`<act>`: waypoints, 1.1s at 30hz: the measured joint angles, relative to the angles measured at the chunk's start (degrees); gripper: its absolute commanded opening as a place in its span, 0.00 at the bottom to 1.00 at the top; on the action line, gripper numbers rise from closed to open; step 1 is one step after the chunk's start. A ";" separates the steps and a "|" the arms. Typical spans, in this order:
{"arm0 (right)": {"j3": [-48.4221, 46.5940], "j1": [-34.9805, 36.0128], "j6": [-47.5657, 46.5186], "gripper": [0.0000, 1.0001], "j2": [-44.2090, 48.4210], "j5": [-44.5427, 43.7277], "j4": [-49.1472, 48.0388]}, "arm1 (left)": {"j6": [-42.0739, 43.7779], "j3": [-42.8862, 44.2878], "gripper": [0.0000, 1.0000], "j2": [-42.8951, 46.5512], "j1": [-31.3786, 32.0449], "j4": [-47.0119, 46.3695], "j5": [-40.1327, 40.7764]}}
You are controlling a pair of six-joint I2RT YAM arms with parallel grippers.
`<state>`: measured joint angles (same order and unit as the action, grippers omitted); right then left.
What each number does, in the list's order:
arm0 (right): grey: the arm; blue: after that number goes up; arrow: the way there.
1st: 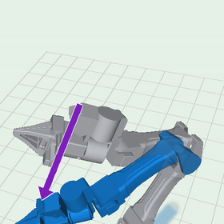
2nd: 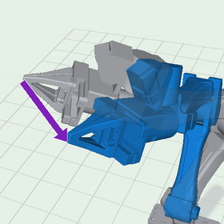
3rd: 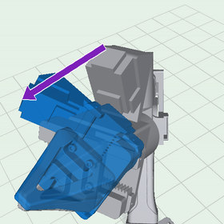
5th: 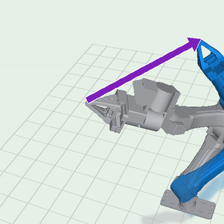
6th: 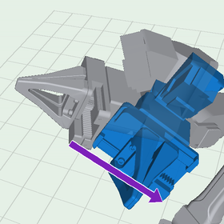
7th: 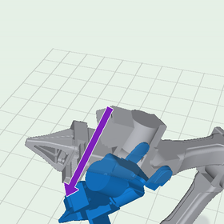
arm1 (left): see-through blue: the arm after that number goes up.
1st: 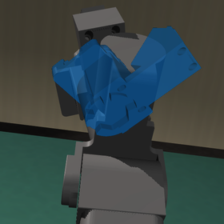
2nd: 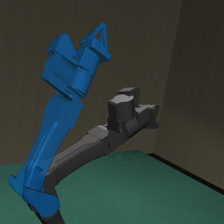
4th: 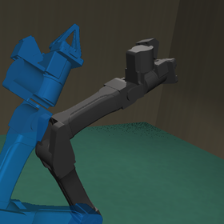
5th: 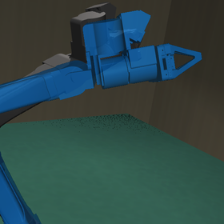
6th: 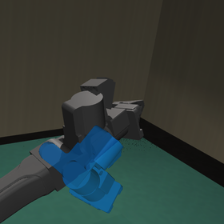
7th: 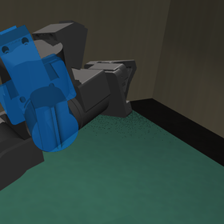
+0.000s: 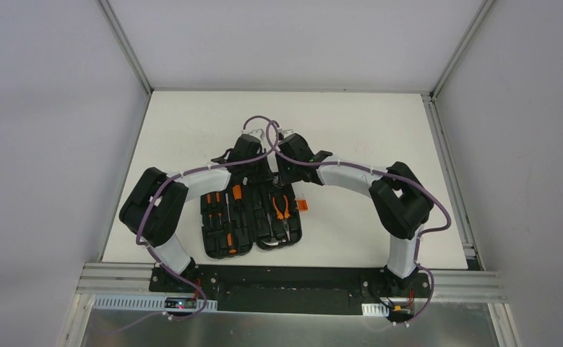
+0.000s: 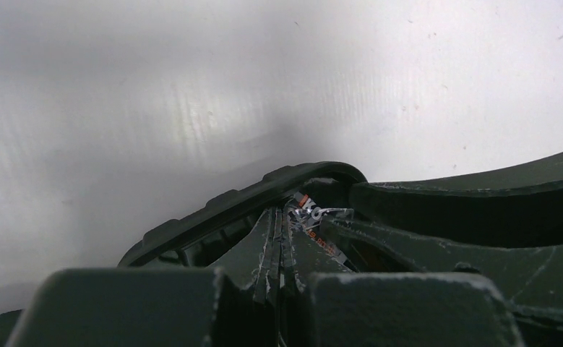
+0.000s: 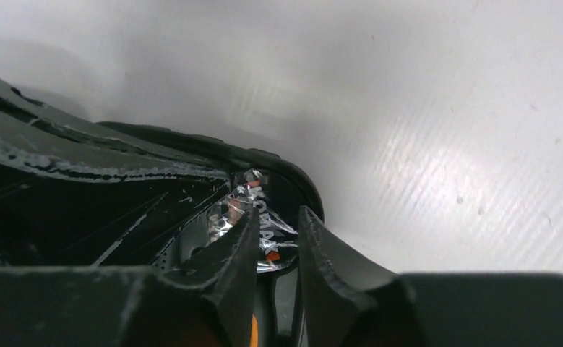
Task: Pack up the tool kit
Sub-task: Place the tool in the toolbox.
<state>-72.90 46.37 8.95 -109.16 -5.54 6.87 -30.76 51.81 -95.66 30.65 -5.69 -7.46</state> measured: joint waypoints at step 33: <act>-4.22 1.95 0.11 0.20 0.17 0.33 11.82 | -3.96 -0.74 0.00 -0.28 0.87 -1.36 -1.44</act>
<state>-77.12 48.31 9.06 -108.99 -5.21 18.70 -34.72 51.07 -95.94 31.53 -7.05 -8.91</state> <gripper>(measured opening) 0.209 0.007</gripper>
